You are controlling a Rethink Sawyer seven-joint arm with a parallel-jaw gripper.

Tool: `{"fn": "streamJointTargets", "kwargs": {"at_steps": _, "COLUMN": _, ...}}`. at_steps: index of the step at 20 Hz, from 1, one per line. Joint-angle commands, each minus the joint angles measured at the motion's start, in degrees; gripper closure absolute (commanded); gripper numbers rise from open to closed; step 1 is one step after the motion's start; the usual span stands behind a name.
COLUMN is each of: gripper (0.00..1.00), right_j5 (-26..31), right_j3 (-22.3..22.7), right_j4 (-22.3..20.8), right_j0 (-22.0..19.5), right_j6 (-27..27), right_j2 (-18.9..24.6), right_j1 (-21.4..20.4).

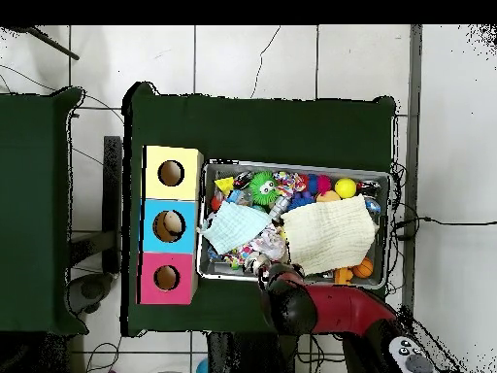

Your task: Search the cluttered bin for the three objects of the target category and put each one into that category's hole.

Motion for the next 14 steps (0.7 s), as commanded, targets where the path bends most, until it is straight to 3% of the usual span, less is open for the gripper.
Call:
{"fn": "streamJointTargets", "kwargs": {"at_steps": 1, "gripper": 0.00, "right_j5": -0.07, "right_j3": -0.21, "right_j4": -3.38, "right_j0": -1.72, "right_j6": 2.00, "right_j2": 4.28, "right_j1": 1.36}}
{"fn": "streamJointTargets", "kwargs": {"at_steps": 14, "gripper": 0.00, "right_j5": -0.58, "right_j3": -0.99, "right_j4": -4.58, "right_j0": -0.40, "right_j6": 2.94, "right_j2": 3.02, "right_j1": 1.51}}
